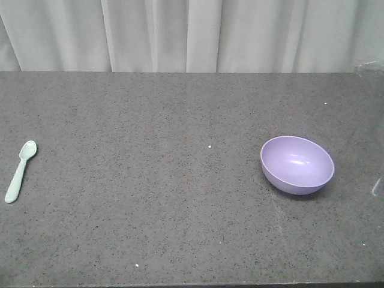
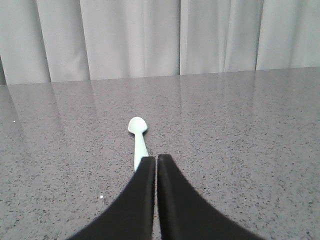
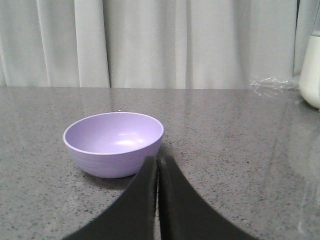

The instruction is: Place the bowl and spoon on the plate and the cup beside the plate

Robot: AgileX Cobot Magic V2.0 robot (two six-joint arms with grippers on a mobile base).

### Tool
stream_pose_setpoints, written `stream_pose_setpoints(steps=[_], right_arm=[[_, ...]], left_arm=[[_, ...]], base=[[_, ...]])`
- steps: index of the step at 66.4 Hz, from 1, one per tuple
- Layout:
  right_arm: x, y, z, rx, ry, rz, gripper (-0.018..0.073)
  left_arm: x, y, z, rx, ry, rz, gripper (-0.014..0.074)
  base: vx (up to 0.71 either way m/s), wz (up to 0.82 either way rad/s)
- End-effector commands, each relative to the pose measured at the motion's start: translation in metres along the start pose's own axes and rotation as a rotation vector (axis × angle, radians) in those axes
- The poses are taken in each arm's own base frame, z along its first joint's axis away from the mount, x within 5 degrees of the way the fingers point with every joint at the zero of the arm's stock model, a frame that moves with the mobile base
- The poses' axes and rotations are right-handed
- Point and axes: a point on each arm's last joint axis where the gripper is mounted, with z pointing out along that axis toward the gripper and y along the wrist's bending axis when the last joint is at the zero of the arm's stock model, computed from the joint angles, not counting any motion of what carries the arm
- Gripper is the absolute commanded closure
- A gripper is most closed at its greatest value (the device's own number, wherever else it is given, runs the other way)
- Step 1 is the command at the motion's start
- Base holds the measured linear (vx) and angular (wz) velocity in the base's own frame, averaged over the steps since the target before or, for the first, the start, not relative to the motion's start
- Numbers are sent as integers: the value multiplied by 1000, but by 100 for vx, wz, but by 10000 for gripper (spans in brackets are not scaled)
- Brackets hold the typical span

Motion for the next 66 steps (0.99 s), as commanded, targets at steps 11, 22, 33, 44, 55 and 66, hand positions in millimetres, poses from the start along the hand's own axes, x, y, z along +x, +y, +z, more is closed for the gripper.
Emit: stream_pose_setpoints(steps=[11,22,33,44,55,66], right_arm=[[-7,0,-1,-16,-90,351,562],[-7,0,-1,-21,-88,497,562],[-8,0,-1,-22,-88,503,562],[-26,3,-5,-51,-100,500,562],[-84,10,-11,-92,-135,322,562],[-153,12,2,-78,-193,119,551]], left_arm=[[-9,-1,-1,9,-79,-13,603],[-11,-1,-1,12,-99,-18,603],[-22,-2,-3,61,-222,-391,603],[-30,0,-5,92,-272,-666,603],[-64,0,-16,128,-345,-702,603],[-126,-3,-37,114,-377,-447,601]], base=[[0,0],[0,0],[0,0],[0,0],[0,0],[0,0]])
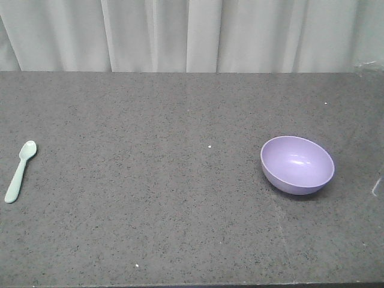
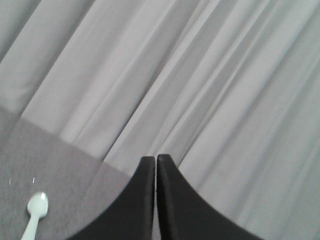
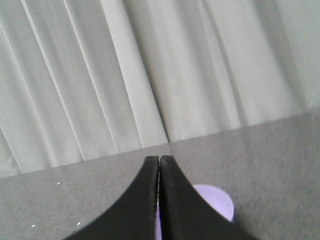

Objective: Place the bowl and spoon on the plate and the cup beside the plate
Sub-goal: 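Raise both arms and tilt grippers down over the spoon and bowl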

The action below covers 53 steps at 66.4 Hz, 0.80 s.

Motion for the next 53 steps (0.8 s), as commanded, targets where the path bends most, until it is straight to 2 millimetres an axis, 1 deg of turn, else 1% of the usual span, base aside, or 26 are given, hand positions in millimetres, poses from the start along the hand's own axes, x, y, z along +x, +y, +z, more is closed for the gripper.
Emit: stream_pose_setpoints(steps=[1,2,5,9,12,15,19,22,23,27,34,38,42,49,53], right_arm=[[-43,7,16,15,-84,-125,546],[-50,9,19,16,-96,-138,542],[-62,11,28,20,-95,-171,517],[-74,13,40,22,-84,-188,473],[-78,14,49,23,-69,-182,433],[-83,15,56,21,-62,-162,363],[-84,15,64,21,-53,-122,264],[-83,14,68,21,-46,-80,179],[-83,14,69,21,-44,-67,144],[-82,13,73,22,-38,-34,48],[-80,12,76,27,-24,-39,-74],[-78,11,80,32,-11,-50,-98],[-77,11,86,31,17,-63,-98],[-78,13,96,18,68,-79,-86],[-79,14,104,5,105,-98,-77]], left_arm=[[-39,-26,1,29,-53,148,601],[-45,-30,3,21,-38,178,600],[-58,-39,7,-5,7,258,596],[-72,-48,16,-32,71,339,580],[-83,-56,21,-39,101,390,559],[-90,-61,27,-55,150,425,529],[-97,-66,35,-79,222,439,472],[-101,-69,42,-94,265,438,413],[-103,-70,44,-96,270,437,383],[-107,-73,50,-109,306,436,274],[-108,-73,61,-121,338,432,99],[-108,-73,70,-136,372,433,31],[-109,-73,85,-153,419,434,-1],[-109,-73,112,-192,522,429,15],[-108,-72,133,-220,583,436,38]], base=[[0,0],[0,0],[0,0],[0,0],[0,0],[0,0],[0,0],[0,0],[0,0],[0,0],[0,0],[0,0],[0,0],[0,0],[0,0]])
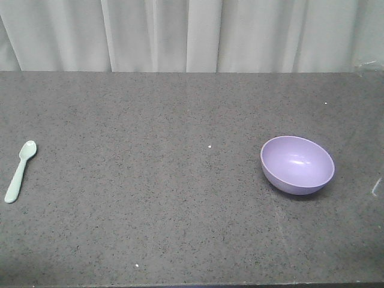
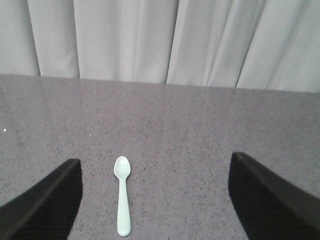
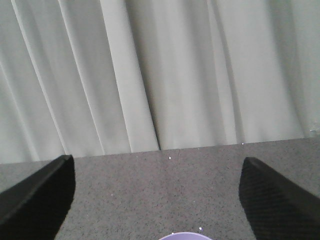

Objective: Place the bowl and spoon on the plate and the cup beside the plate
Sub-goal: 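Raise both arms and tilt grippers down over the spoon and bowl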

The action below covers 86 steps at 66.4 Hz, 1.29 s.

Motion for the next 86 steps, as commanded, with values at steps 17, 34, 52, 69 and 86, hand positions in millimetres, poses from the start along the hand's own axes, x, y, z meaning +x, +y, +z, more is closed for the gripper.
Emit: stream_pose_setpoints(steps=[17,34,52,69,86], right_arm=[[-10,2,32,-23,97,-41,-56],[-3,1,39,-33,157,-44,-45],[0,3,39,-47,188,-52,-35],[2,3,38,-56,206,-55,-35],[2,4,38,-59,213,-55,-35]], left_arm=[[-46,4,93,-126,246,90,94],[-39,7,160,-153,446,95,94],[-12,11,212,-164,606,91,94],[12,19,249,-179,700,86,94],[31,24,275,-187,759,88,95]], base=[[0,0],[0,0],[0,0],[0,0],[0,0]])
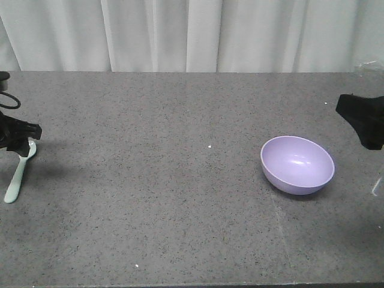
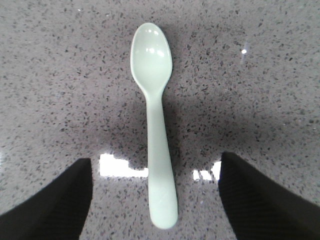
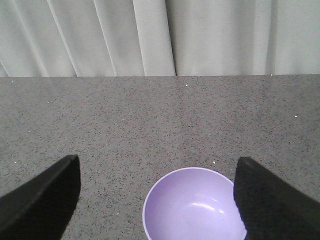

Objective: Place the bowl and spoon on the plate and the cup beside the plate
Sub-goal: 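Raise both arms and tilt grippers down over the spoon and bowl, then lower the left gripper onto the pale green spoon handle and close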

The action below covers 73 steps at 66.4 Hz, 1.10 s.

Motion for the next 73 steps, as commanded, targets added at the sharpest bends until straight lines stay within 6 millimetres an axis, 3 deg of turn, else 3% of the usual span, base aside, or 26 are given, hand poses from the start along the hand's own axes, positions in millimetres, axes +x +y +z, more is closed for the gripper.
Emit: stream_pose_setpoints(steps=[1,33,67,73], right_arm=[[-14,1,-5,10,-75,-12,-35],[-13,2,-5,4,-63,-12,-35],[-13,2,-5,2,-63,-8,-35],[-13,2,-5,2,-63,-8,-35]], left_arm=[[-11,1,-14,8,-92,-6,95],[-13,12,34,32,27,-55,170],[-13,10,59,44,79,-62,187],[-11,10,63,45,110,-42,223]], base=[[0,0],[0,0],[0,0],[0,0]])
